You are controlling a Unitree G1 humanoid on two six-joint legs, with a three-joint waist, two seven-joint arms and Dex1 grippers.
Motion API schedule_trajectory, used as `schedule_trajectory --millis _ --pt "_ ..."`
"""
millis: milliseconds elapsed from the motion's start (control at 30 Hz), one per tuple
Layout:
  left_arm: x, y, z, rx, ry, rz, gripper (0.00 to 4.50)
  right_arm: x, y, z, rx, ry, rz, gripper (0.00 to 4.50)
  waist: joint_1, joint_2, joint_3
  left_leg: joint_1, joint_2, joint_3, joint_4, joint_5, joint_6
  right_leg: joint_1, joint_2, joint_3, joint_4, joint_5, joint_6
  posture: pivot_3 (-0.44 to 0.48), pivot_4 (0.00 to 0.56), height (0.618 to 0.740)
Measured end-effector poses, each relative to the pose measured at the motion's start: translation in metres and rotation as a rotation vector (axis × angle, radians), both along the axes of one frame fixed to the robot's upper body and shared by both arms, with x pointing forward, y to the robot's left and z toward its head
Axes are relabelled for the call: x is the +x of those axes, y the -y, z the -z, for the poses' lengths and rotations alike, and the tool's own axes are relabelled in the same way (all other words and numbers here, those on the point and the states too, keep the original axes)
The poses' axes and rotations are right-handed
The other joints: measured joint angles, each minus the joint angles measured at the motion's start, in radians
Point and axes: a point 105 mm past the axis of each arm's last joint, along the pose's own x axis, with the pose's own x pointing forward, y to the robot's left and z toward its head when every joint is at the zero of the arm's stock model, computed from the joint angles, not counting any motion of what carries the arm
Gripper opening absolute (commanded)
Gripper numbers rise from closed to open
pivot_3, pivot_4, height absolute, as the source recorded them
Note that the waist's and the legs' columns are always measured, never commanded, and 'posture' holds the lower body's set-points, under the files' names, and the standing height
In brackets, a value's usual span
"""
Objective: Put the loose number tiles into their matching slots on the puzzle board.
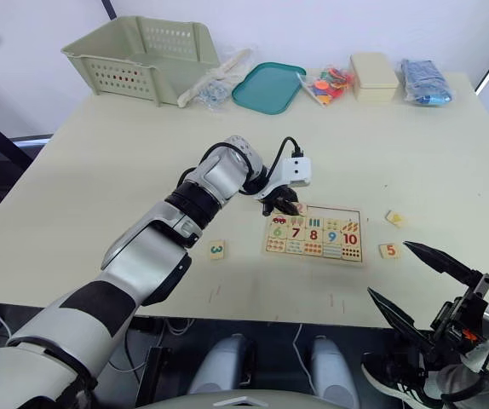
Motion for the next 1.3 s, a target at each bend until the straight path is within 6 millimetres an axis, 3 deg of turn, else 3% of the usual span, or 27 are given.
schedule_trajectory --millis 1300 --pt "-0.0020 -0.0017 0.0010 0.008 -0.016 0.001 0.96 -0.0062 0.0050 0.0026 -0.011 -0.027 0.001 4.50 0.000 0.000 0.000 0.000 0.000 0.000 0.000 0.000 0.000 0.000 0.000 0.000 0.000 0.000 0.000 0.000 0.150 0.740"
